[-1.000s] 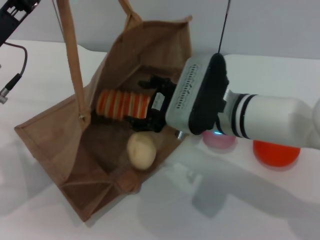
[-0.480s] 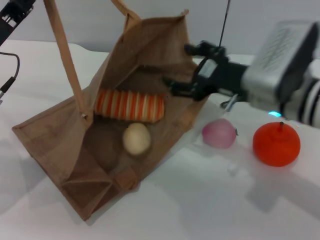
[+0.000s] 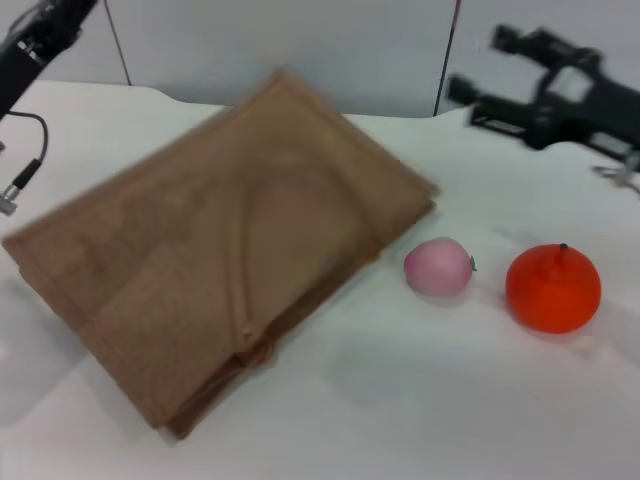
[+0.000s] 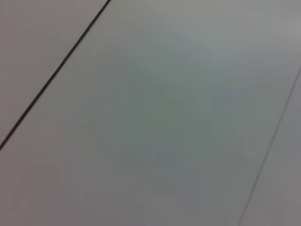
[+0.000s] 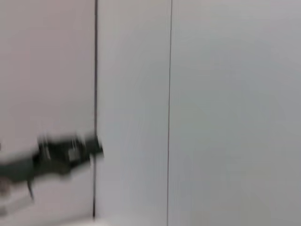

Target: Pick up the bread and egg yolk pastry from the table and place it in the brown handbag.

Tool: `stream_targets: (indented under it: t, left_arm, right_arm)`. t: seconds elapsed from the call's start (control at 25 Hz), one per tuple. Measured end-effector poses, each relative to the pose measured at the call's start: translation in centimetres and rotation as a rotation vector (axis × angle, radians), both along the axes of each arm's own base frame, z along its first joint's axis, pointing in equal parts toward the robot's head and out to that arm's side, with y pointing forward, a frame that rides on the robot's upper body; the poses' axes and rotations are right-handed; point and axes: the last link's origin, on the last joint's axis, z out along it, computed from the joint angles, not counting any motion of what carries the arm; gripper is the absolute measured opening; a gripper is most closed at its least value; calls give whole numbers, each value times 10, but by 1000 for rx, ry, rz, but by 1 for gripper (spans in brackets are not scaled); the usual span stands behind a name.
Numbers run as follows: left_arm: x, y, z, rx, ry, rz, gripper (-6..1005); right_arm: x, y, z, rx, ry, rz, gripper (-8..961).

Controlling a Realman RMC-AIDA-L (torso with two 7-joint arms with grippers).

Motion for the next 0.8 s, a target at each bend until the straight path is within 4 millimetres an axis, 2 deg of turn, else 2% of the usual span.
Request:
stream_targets:
  t: [0.16, 0.36, 0.48, 0.68, 0.8]
  left_arm:
    - [-6, 6, -8, 16, 39, 60, 245]
    - [-15, 12, -25, 86, 152, 145, 452]
    - [-16, 13, -39, 164, 227, 182, 689]
    - [-19, 6, -57, 351, 363, 277, 912]
    - [-22, 2, -63, 415, 444, 330, 911]
  right_arm:
    - [16, -8, 17, 57, 76, 37, 889]
    - [39, -9, 22, 172, 68, 7, 887]
    - [61, -8, 23, 285, 43, -48, 886]
    - [96, -13, 29, 546, 64, -200, 885]
    - [111, -21, 31, 682, 52, -270, 884]
